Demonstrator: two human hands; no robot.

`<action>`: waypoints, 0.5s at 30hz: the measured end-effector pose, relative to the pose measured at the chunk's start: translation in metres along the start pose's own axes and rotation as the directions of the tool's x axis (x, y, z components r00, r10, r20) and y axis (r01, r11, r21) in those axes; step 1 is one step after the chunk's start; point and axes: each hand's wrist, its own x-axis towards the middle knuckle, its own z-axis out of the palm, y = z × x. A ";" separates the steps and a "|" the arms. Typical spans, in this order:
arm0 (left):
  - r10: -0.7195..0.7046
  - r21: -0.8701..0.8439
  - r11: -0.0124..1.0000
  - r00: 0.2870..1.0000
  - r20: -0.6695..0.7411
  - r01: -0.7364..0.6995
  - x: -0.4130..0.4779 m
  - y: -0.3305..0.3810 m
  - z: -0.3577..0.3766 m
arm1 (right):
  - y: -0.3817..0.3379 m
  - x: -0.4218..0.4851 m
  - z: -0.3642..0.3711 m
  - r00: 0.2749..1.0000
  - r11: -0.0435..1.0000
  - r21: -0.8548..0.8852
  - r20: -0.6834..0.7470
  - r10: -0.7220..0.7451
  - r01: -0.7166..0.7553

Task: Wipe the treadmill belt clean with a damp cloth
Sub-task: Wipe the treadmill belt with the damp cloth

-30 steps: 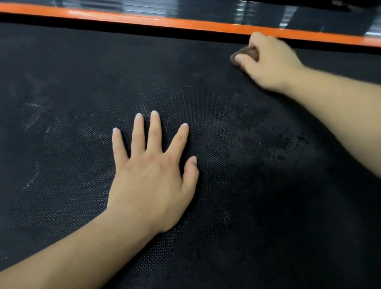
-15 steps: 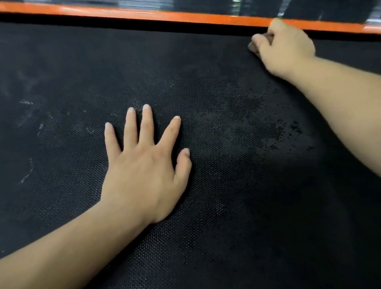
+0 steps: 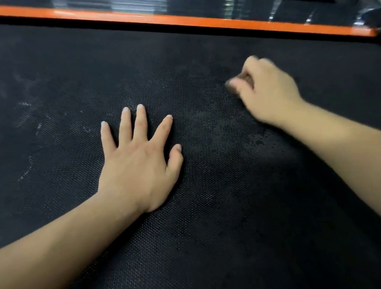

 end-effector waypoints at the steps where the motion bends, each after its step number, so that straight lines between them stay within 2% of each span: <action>1: -0.002 -0.001 1.000 1.000 -0.001 0.002 0.000 0.000 0.000 | -0.011 -0.021 -0.001 0.994 0.994 0.042 0.048 -0.102 0.100; 3: -0.003 -0.001 1.000 1.000 -0.005 0.003 0.000 0.000 0.001 | -0.011 -0.042 -0.009 0.960 0.967 0.048 0.118 -0.254 0.250; 4: -0.003 0.001 1.000 1.000 -0.006 0.003 0.000 0.000 0.001 | 0.000 -0.038 -0.011 0.959 0.963 -0.008 0.088 -0.268 0.270; 5: -0.004 0.003 1.000 1.000 -0.005 0.004 0.000 0.000 0.001 | 0.013 -0.027 -0.013 0.973 0.973 -0.050 0.058 -0.223 0.226; 8: -0.009 0.000 1.000 1.000 -0.008 0.009 0.000 -0.001 0.001 | 0.036 0.000 -0.018 0.997 0.996 -0.042 0.011 0.073 -0.072; 9: -0.009 -0.002 1.000 1.000 -0.008 0.009 0.000 -0.001 0.002 | 0.030 -0.006 -0.016 0.996 0.995 -0.051 -0.003 0.088 -0.088; 10: -0.007 -0.004 1.000 1.000 -0.008 0.007 0.001 -0.001 0.002 | 0.018 -0.021 -0.014 0.998 0.997 -0.040 -0.009 0.065 -0.065; 12: -0.009 -0.007 1.000 1.000 -0.011 0.008 0.000 -0.001 0.001 | -0.013 -0.071 -0.011 0.996 0.996 0.031 0.008 -0.086 0.086; 14: -0.011 -0.007 1.000 1.000 -0.014 0.011 0.000 -0.002 0.001 | -0.037 -0.120 -0.019 0.959 0.960 0.138 0.111 -0.261 0.245; 15: -0.011 -0.005 1.000 1.000 -0.015 0.011 0.000 -0.001 0.001 | -0.036 -0.126 -0.022 0.947 0.951 0.130 0.125 -0.297 0.281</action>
